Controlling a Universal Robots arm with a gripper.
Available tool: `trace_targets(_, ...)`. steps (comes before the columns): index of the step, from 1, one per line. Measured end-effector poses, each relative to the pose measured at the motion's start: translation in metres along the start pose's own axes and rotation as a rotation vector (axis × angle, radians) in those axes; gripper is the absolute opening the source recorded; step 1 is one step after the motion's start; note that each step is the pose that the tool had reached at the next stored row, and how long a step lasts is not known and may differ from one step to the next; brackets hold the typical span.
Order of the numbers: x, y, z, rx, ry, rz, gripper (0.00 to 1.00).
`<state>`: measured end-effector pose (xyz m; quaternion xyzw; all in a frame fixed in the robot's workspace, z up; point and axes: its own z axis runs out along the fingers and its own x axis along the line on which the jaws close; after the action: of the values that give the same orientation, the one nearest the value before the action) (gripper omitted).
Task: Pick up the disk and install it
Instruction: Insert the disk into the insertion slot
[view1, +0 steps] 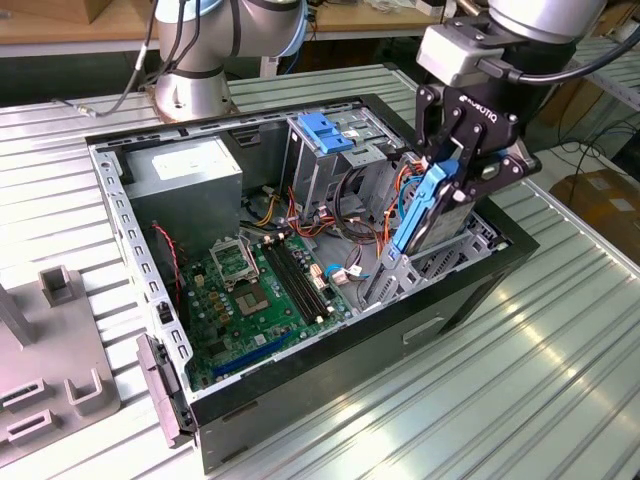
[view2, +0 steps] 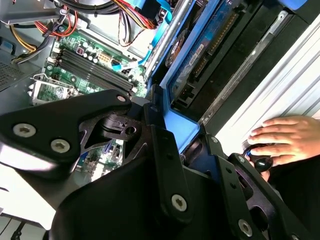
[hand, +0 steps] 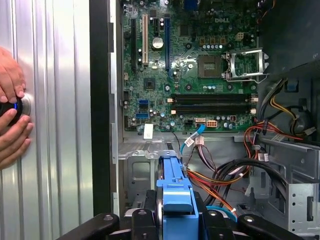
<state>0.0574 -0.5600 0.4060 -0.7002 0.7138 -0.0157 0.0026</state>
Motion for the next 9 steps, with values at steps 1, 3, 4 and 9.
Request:
trace_targets(1, 0.0, 0.0, 0.0012, 0.0, -0.0001, 0.0, 0.37)
trace_targets(3, -0.0001, 0.0001, 0.0032, 0.0, 0.0001, 0.0, 0.37)
trace_targets(4, -0.0001, 0.0001, 0.0044, 0.0, -0.0001, 0.0, 0.37)
trace_targets(9, -0.0001, 0.0003, 0.0109, 0.0, 0.0, 0.0, 0.37)
